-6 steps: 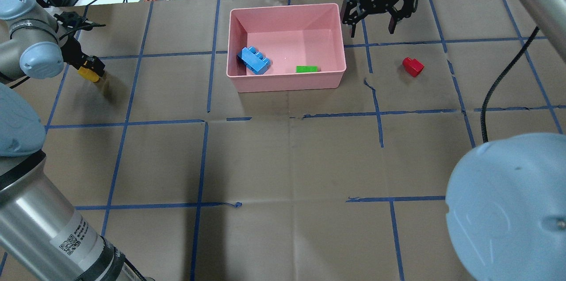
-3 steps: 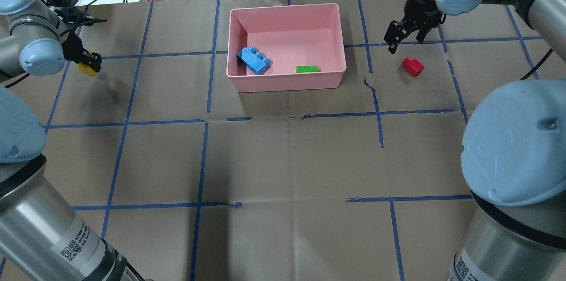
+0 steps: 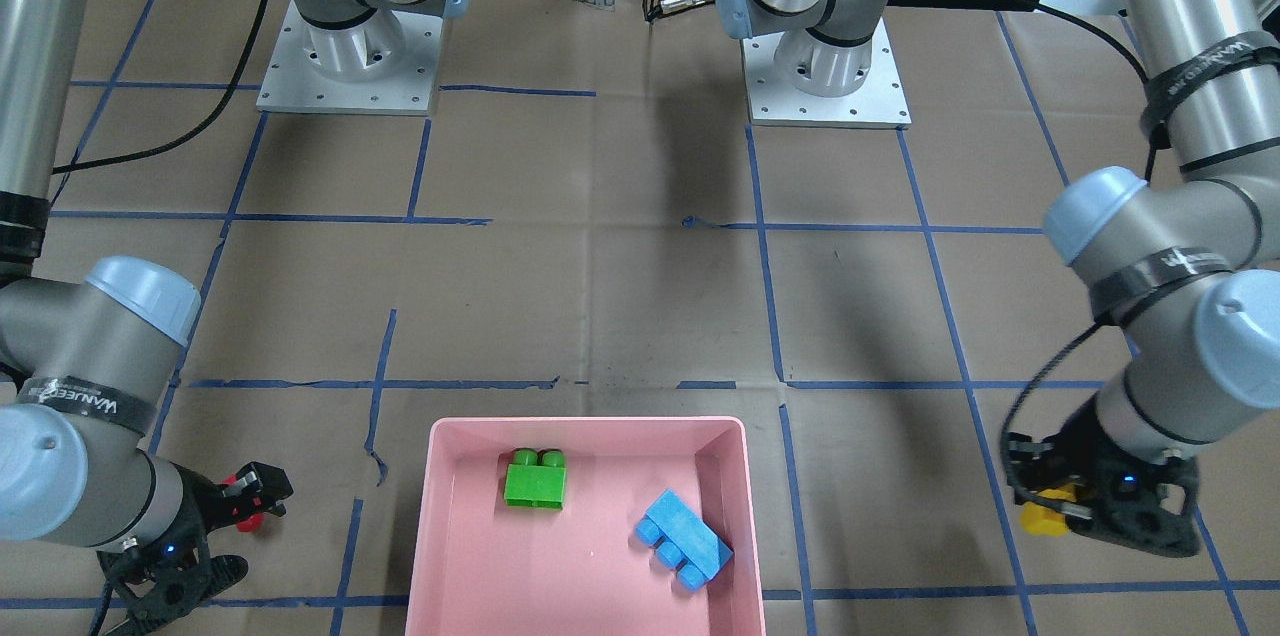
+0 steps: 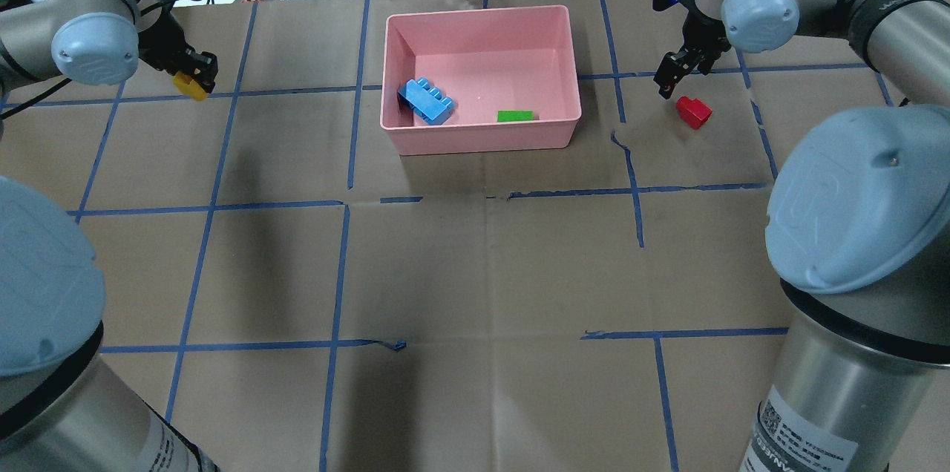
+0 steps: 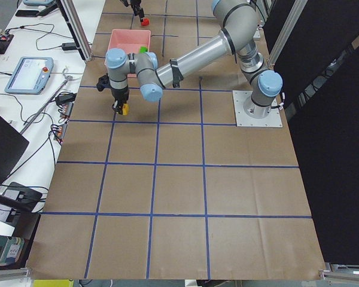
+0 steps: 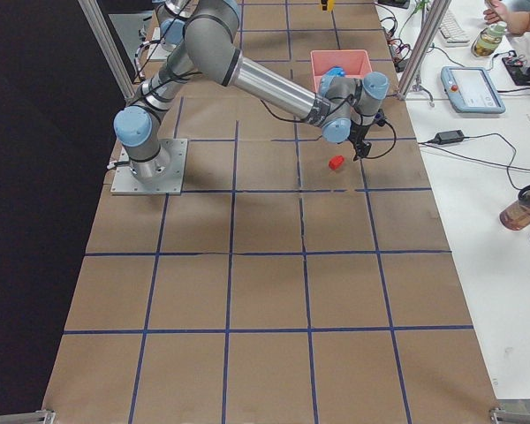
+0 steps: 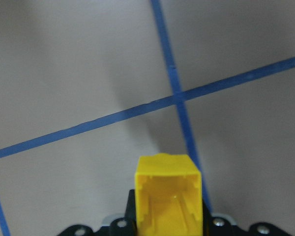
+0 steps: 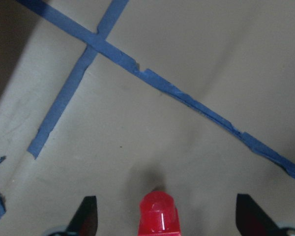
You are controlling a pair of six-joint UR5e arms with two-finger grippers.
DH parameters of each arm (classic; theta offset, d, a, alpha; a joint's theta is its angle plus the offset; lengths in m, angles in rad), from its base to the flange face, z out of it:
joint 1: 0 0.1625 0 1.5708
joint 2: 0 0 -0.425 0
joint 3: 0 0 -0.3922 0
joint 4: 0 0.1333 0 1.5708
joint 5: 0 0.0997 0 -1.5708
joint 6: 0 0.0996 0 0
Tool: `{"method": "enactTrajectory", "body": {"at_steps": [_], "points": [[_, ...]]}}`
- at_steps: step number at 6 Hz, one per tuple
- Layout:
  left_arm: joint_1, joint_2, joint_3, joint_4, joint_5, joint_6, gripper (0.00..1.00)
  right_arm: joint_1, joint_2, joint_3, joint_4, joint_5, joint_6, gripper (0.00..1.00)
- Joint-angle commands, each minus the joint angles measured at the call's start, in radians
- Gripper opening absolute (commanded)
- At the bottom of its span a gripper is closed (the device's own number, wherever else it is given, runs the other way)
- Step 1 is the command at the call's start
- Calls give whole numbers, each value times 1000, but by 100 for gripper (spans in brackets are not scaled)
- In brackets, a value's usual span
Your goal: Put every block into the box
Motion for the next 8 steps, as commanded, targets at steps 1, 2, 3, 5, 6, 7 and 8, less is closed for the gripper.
{"method": "enactTrajectory", "body": {"at_steps": [1, 2, 3, 5, 6, 7, 8], "points": [[-242, 8, 20, 18, -15, -178, 0, -6, 17, 46, -7, -46, 0, 100], [-339, -15, 27, 80, -18, -188, 0, -8, 11, 59, -7, -43, 13, 98], [-410, -70, 43, 98, -17, -179, 0, -8, 11, 52, -7, -37, 16, 81], [-478, -148, 128, 96, -5, -185, 39, -8, 9, 48, -47, -34, 20, 73], [-486, -150, 124, 90, 15, -187, 99, -8, 9, 48, -59, -31, 19, 71], [-487, -124, 115, 81, 26, -185, 99, -8, 9, 50, -59, -31, 19, 58], [-486, -95, 104, 46, 28, -187, 99, -8, 9, 51, -59, -32, 19, 41]]}}
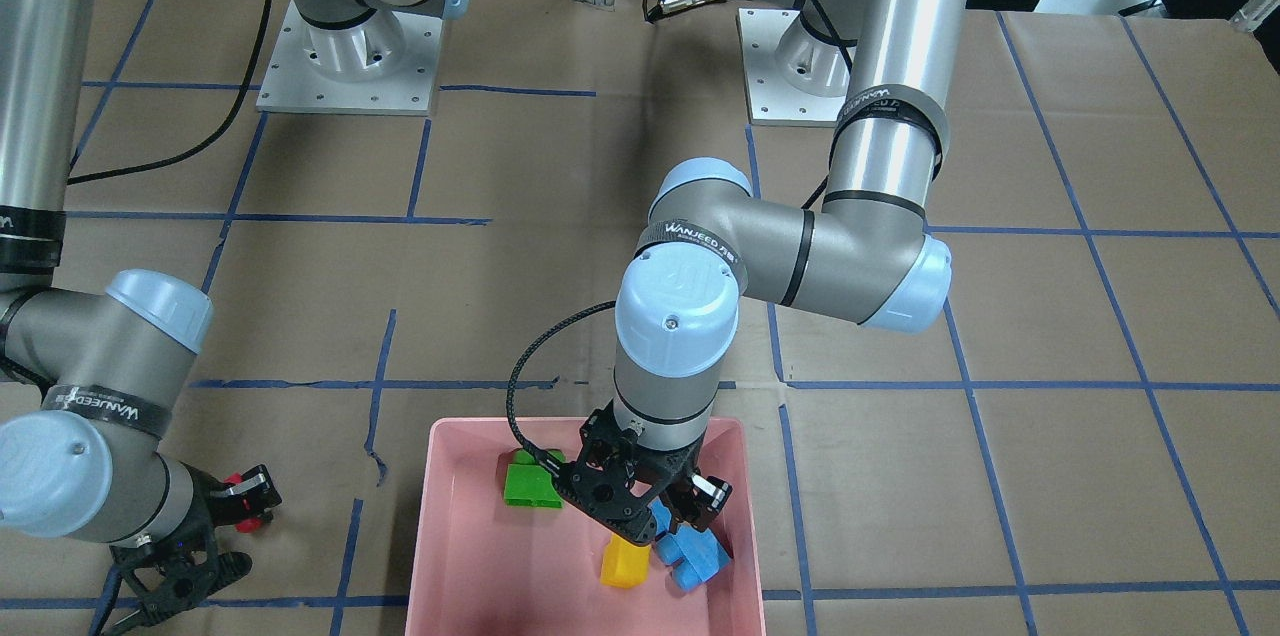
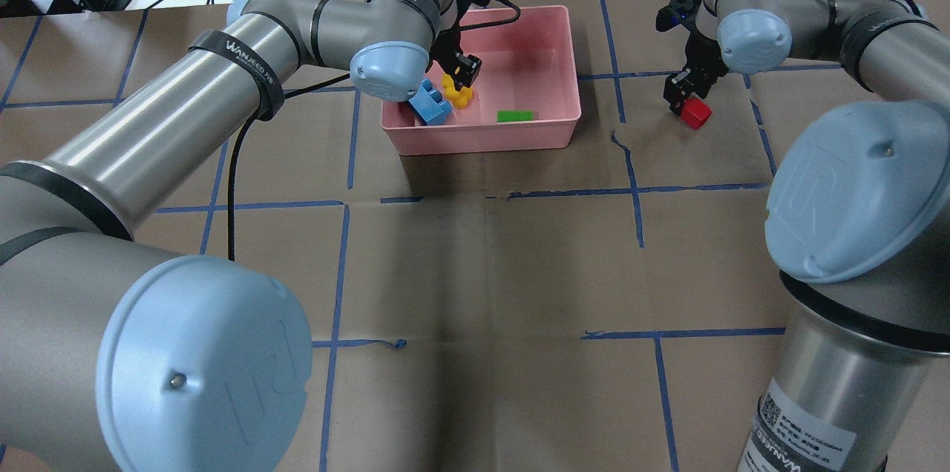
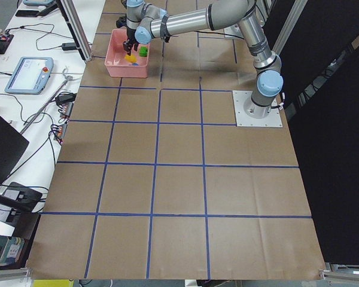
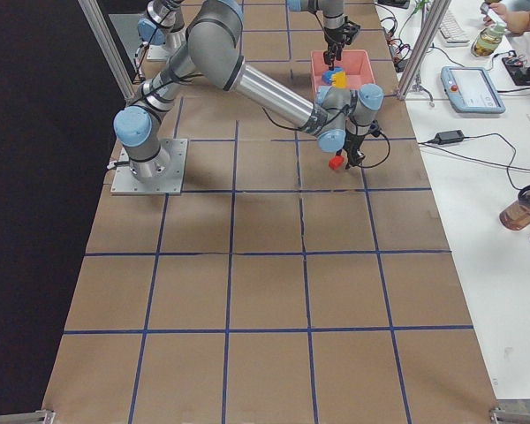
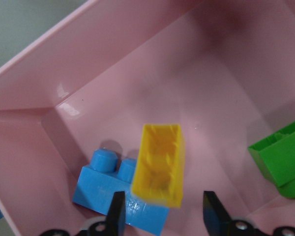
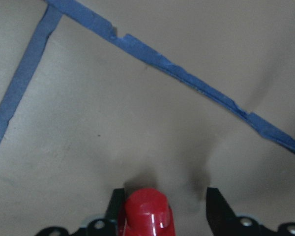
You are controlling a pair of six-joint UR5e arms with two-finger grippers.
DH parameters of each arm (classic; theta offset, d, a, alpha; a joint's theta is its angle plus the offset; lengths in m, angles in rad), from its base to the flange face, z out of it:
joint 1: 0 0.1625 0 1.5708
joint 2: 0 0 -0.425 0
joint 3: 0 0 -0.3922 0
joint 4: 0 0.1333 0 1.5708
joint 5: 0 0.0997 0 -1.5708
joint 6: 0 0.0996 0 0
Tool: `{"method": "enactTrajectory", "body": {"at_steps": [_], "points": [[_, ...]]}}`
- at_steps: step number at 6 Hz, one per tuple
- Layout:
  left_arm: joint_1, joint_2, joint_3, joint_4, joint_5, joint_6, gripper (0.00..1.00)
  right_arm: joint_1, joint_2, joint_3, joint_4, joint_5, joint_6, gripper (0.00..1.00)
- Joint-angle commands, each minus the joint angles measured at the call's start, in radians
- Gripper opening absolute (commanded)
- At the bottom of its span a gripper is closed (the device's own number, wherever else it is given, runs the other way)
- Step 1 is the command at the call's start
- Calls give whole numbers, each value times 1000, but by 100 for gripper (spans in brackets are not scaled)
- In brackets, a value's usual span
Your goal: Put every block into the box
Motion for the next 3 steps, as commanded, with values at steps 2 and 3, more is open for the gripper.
{"method": "enactTrajectory", "body": {"at_steps": [2, 3], "points": [[24, 180, -26, -293, 80, -8, 99, 0, 0, 1, 0, -12, 0, 18], [79, 281, -93, -345, 79, -19, 99, 0, -5, -3, 0, -10, 0, 9]]}}
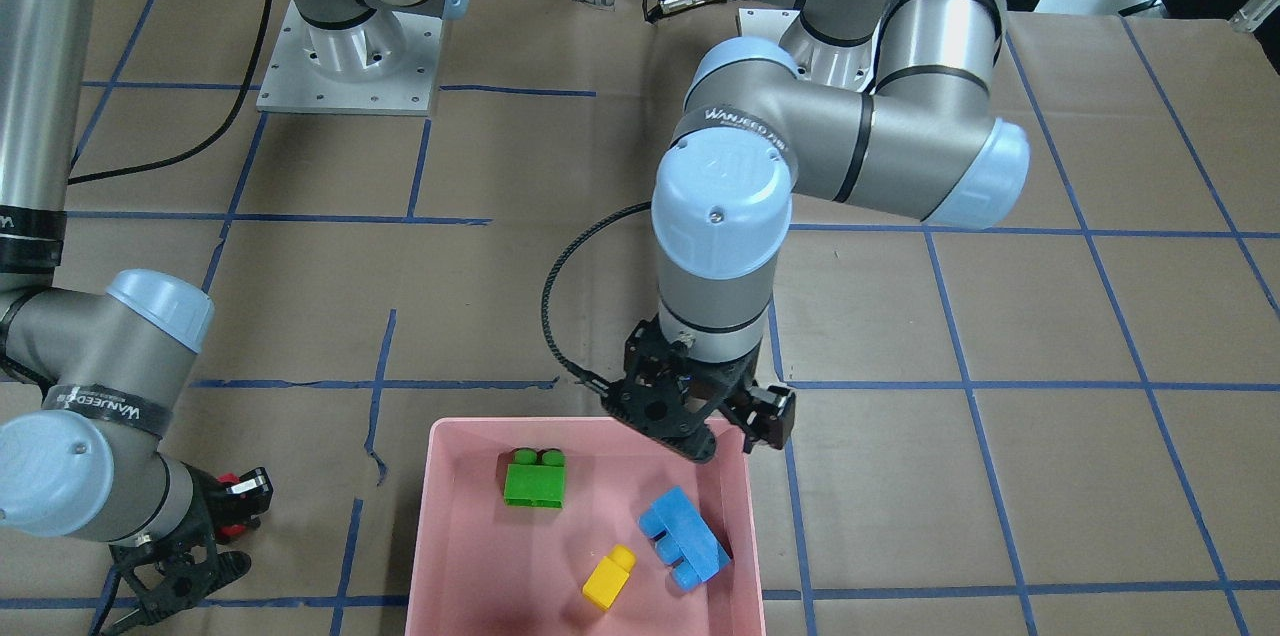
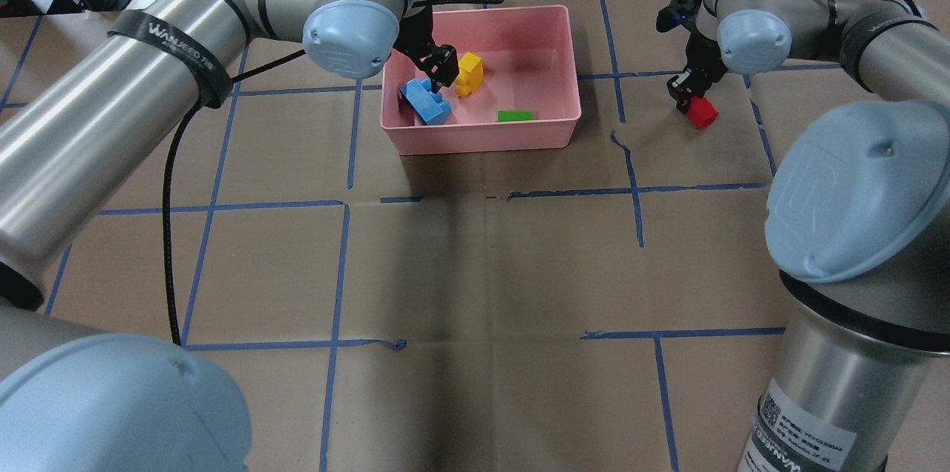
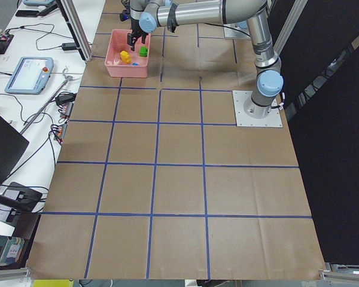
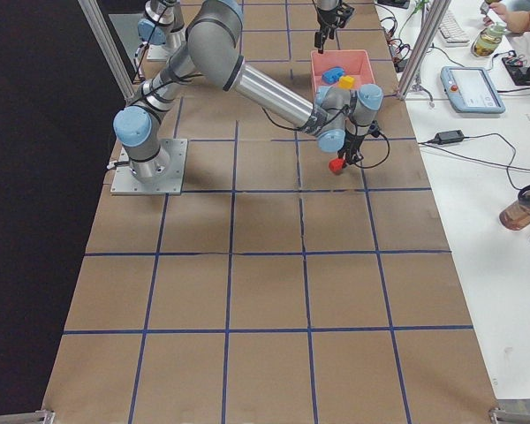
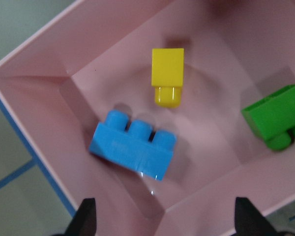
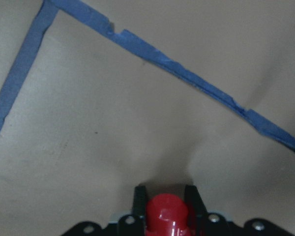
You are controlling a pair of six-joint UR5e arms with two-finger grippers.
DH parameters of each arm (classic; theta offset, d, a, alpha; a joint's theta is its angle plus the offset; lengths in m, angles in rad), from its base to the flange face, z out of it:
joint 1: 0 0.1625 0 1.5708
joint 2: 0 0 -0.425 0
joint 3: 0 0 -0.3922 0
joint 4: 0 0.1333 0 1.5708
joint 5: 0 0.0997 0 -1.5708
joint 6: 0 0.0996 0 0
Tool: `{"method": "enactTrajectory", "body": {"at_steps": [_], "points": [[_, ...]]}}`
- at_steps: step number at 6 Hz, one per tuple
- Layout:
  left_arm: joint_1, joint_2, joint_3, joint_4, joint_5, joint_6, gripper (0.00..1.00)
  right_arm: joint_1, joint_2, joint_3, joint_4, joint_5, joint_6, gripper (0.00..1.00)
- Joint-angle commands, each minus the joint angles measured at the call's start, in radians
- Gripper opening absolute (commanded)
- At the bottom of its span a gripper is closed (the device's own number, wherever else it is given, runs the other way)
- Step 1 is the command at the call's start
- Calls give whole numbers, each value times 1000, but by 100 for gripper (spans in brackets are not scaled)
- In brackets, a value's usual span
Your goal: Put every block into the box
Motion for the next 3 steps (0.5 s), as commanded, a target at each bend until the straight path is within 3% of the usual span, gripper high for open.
{"method": "enactTrajectory", "body": {"at_steps": [1, 3], "points": [[81, 204, -143, -79, 12, -29, 99, 0, -32, -16, 2, 6, 46, 9], [154, 382, -155, -285, 15, -211, 99, 35, -124, -87, 119, 10, 269, 9]]}}
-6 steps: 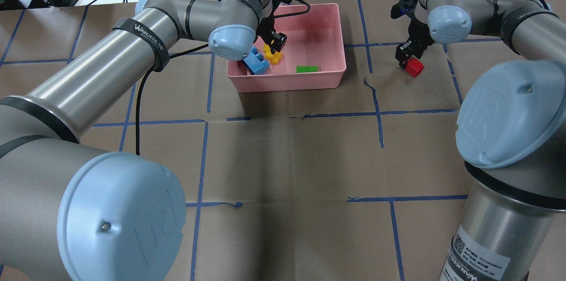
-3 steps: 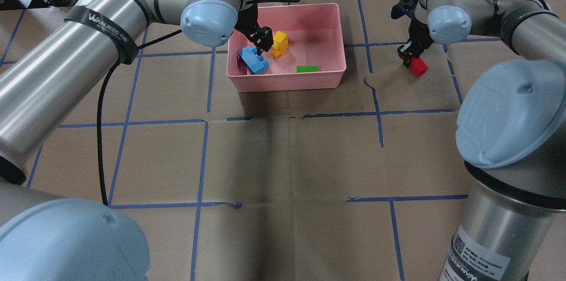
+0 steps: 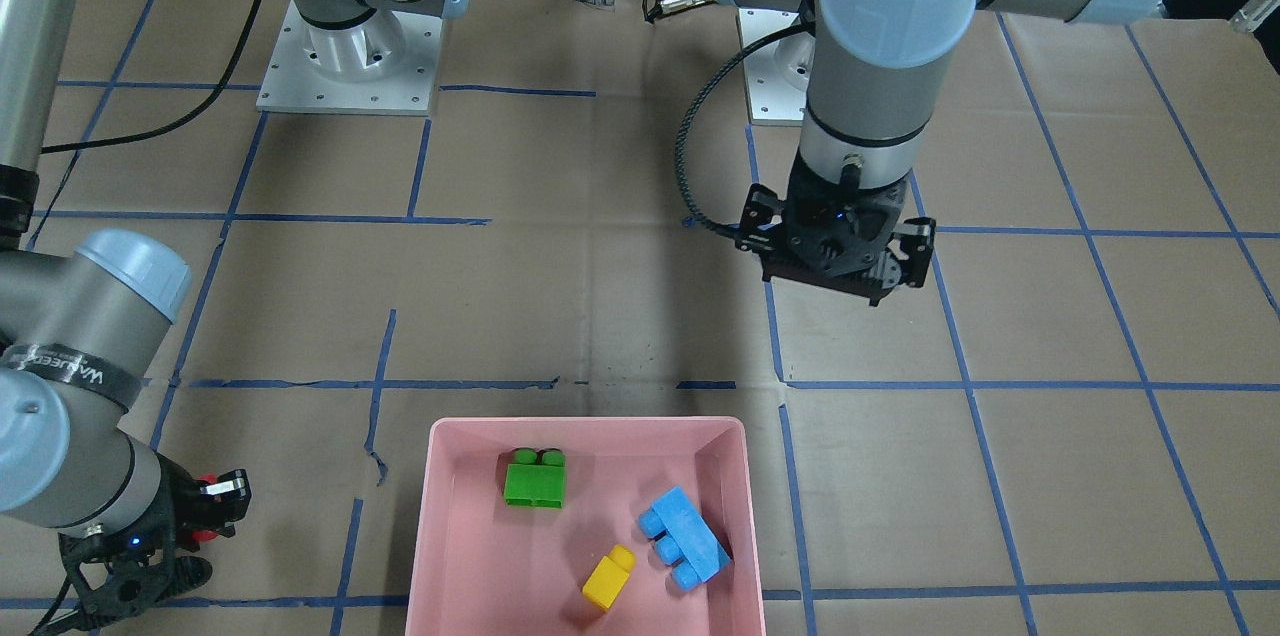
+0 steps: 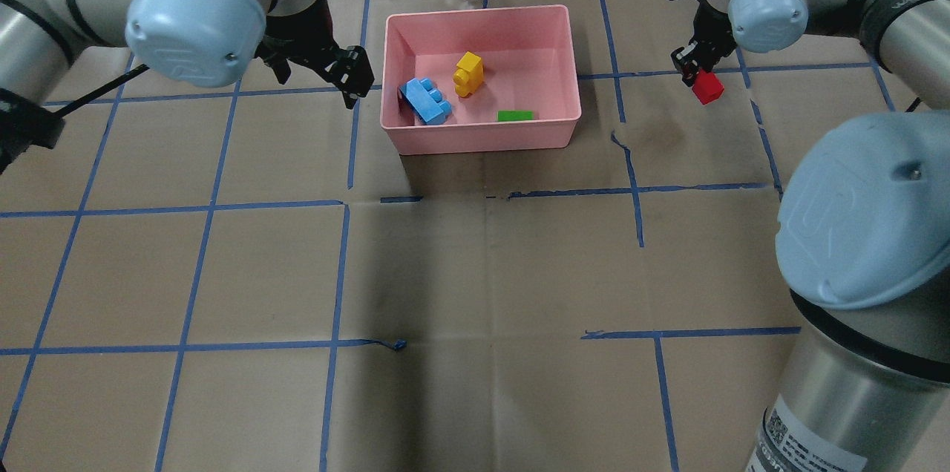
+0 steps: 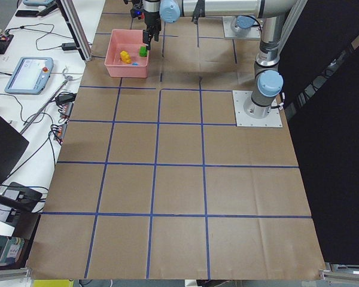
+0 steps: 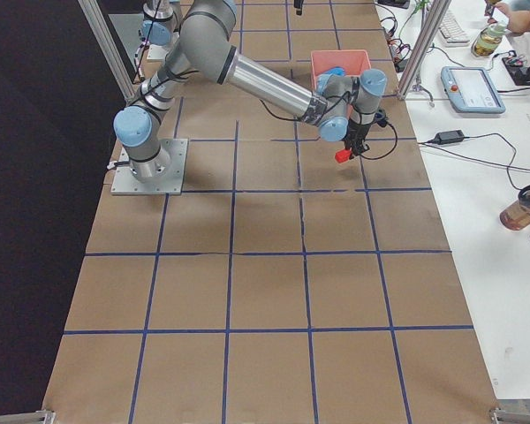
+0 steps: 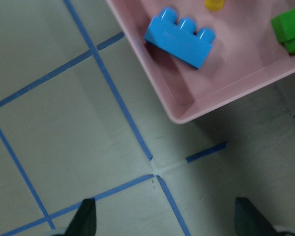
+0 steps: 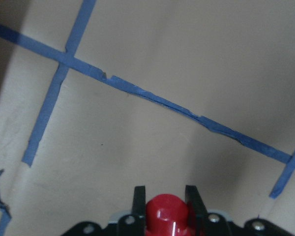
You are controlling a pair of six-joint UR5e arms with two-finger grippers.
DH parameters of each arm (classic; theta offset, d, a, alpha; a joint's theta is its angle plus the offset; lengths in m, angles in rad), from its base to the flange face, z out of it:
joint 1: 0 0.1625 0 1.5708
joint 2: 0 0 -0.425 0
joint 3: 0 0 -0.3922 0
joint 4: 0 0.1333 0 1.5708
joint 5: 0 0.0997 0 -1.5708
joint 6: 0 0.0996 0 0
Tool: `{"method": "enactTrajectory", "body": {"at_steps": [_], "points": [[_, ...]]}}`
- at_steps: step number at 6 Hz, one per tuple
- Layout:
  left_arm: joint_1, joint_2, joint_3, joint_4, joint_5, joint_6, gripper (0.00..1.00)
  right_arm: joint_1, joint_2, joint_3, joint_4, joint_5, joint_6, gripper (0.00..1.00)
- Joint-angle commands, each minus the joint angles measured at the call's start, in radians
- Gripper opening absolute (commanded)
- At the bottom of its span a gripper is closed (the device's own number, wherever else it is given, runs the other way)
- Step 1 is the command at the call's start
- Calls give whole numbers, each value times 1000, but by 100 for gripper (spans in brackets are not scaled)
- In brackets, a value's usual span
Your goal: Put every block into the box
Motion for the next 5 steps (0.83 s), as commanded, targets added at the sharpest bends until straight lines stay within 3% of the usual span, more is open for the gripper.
{"method": "enactTrajectory", "body": {"at_steps": [1, 3, 5], "points": [[48, 146, -20, -97, -4, -69, 99, 95, -61, -114, 146, 4, 271, 9], [88, 166, -60, -115, -16, -87, 99, 262, -40, -231, 244, 8, 622, 9], [102, 194, -95, -96, -51, -89, 99, 375, 27, -233, 190, 42, 841, 9]]}}
